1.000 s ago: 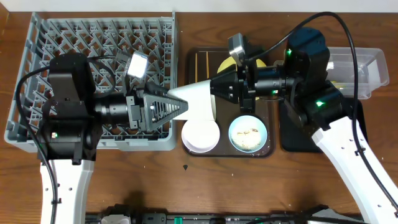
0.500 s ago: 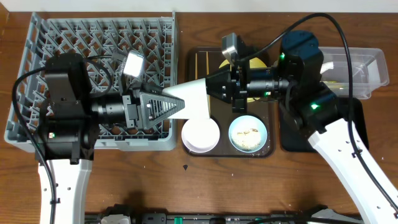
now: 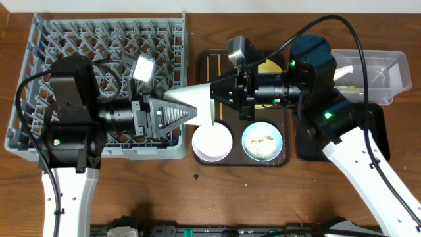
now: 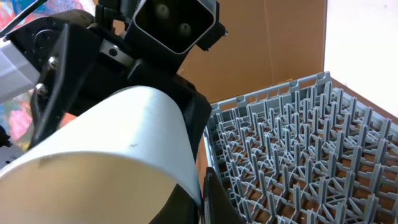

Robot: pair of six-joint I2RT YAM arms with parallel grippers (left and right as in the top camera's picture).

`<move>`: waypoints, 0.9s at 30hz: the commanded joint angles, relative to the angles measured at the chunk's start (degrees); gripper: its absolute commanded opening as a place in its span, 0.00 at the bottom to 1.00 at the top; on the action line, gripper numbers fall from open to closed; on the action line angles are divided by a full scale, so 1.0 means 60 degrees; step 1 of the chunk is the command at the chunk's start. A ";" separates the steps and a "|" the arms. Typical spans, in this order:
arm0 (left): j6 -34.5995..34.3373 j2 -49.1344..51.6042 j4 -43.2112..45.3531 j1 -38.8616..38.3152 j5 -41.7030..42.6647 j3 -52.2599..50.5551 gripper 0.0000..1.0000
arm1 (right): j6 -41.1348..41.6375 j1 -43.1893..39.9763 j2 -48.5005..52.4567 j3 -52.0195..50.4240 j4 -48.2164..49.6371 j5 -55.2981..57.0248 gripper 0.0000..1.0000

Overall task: Sort waste into correct bins and load items into the dishwasher
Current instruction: 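Pass the white cup from the right gripper to the left gripper, then lower the cup into the dish rack with the left gripper and release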

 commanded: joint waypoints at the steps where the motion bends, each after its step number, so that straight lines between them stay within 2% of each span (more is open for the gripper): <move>1: 0.0051 -0.0055 0.0022 -0.0066 0.0546 0.0186 0.68 | 0.0015 0.0011 0.0055 0.0011 -0.0102 0.0499 0.01; 5: 0.0047 -0.0055 0.0025 -0.0066 0.0364 0.0186 0.61 | 0.0015 -0.0029 0.0055 0.0011 -0.0175 0.0499 0.02; 6: 0.0047 -0.0055 0.0022 -0.0066 0.0149 0.0186 0.60 | 0.0015 -0.0033 0.0055 0.0011 -0.0211 0.0499 0.26; 7: 0.0047 -0.0055 0.0022 -0.0066 0.0029 0.0186 0.59 | 0.0011 -0.0040 0.0055 0.0015 -0.0219 0.0495 0.43; 10: 0.0040 -0.0073 -0.0025 -0.0066 -0.0973 0.0186 0.57 | 0.0015 -0.0160 0.0055 0.0011 -0.0321 0.0499 0.70; 13: 0.0058 -0.0175 -0.0488 -0.0055 -0.2667 0.0186 0.57 | 0.0058 -0.0572 -0.0026 0.0011 -0.0608 0.0506 0.87; 15: 0.0193 -0.0259 -0.1064 -0.0055 -0.4240 0.0186 0.57 | 0.0058 -0.0871 -0.0087 0.0011 -0.0860 0.0550 0.91; 19: 0.0335 -0.0419 -0.2554 -0.0055 -0.8364 0.0186 0.57 | 0.0098 -0.1406 -0.0135 0.0011 -0.1912 0.0954 0.95; 24: 0.0117 -0.0382 -0.4014 -0.0055 -1.3289 0.0186 0.57 | 0.0080 -0.1351 -0.0124 0.0011 -0.3967 0.2790 0.93; 27: -0.0299 -0.0280 -0.4484 0.0044 -1.5245 0.0186 0.58 | -0.0106 -0.1147 -0.0124 0.0011 -0.4885 0.3905 0.92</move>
